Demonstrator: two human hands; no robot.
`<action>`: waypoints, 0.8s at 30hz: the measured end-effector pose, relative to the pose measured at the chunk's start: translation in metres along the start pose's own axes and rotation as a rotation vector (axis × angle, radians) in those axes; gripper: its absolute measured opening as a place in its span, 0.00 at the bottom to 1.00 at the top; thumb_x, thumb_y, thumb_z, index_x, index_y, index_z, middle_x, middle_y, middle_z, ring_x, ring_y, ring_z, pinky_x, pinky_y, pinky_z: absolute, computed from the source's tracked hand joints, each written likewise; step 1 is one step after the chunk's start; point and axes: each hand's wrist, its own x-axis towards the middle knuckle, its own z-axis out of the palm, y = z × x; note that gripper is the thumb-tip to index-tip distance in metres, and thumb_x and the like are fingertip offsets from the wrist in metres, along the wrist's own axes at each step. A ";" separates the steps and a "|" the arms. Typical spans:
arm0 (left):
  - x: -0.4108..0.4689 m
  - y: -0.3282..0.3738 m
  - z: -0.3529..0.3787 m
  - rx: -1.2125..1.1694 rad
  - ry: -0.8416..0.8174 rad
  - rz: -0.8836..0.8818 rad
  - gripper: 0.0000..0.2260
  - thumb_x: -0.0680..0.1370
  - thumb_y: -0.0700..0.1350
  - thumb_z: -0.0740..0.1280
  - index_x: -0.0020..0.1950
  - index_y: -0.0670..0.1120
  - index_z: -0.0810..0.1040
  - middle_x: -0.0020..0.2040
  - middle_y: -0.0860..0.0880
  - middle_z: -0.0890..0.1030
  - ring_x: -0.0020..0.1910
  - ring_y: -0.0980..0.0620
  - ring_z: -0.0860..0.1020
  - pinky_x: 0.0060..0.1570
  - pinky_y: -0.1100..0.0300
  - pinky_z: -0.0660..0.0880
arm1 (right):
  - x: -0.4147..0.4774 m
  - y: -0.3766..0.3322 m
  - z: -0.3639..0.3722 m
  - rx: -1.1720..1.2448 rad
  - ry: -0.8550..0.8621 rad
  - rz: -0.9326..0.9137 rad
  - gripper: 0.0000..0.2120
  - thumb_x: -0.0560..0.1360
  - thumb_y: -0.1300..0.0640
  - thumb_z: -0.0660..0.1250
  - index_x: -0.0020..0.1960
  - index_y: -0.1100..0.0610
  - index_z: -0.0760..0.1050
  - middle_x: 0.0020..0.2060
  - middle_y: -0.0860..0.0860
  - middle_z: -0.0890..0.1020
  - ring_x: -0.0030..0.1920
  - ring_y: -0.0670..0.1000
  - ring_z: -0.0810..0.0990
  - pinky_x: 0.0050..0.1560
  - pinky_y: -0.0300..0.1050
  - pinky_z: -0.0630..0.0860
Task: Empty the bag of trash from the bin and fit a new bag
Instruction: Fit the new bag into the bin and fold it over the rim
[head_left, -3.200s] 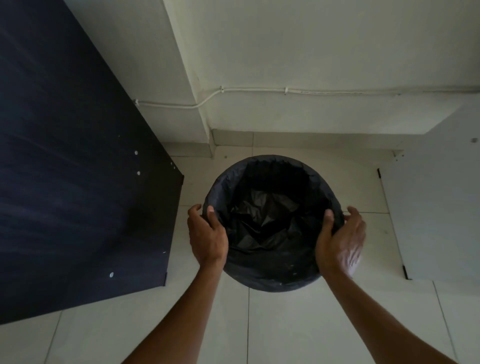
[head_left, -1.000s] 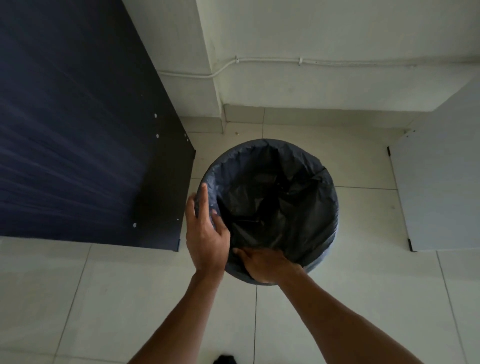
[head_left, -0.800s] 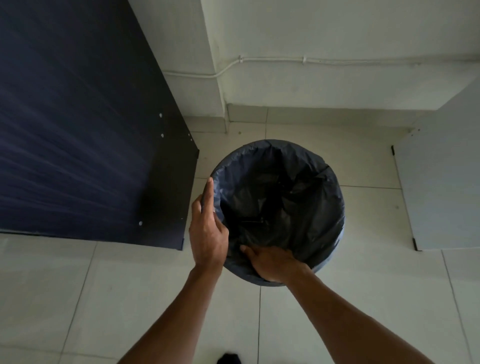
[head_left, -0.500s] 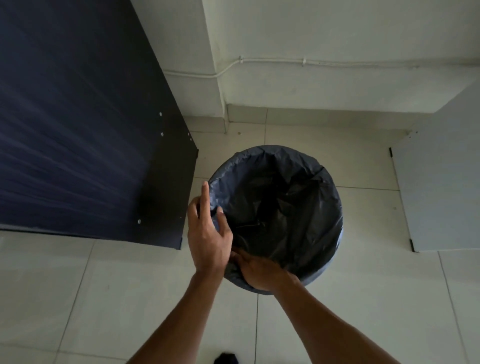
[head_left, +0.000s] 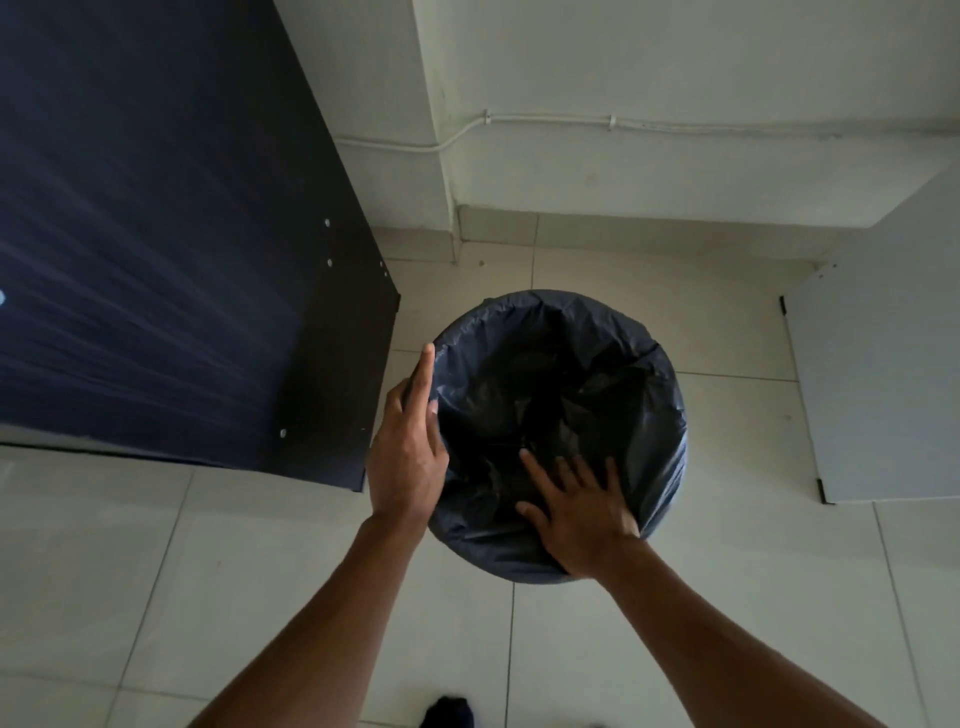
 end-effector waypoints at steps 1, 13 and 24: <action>0.003 0.003 0.001 0.026 -0.029 0.007 0.30 0.82 0.43 0.62 0.80 0.56 0.53 0.70 0.46 0.71 0.62 0.52 0.77 0.48 0.64 0.79 | 0.002 0.006 -0.003 -0.054 -0.063 0.038 0.36 0.73 0.32 0.29 0.79 0.41 0.42 0.77 0.56 0.61 0.77 0.59 0.54 0.73 0.67 0.40; 0.040 0.008 0.006 0.088 -0.300 -0.078 0.46 0.74 0.36 0.70 0.80 0.59 0.45 0.78 0.50 0.58 0.66 0.46 0.74 0.53 0.52 0.80 | -0.009 0.050 -0.053 0.256 0.768 0.278 0.33 0.77 0.52 0.65 0.78 0.53 0.57 0.76 0.60 0.60 0.75 0.62 0.59 0.74 0.61 0.54; 0.037 0.038 0.012 -0.368 -0.088 -0.576 0.16 0.83 0.53 0.58 0.67 0.47 0.73 0.56 0.51 0.78 0.54 0.53 0.77 0.53 0.56 0.73 | -0.004 0.079 -0.063 1.361 0.823 0.798 0.25 0.82 0.43 0.54 0.40 0.60 0.76 0.33 0.55 0.73 0.37 0.56 0.72 0.33 0.42 0.64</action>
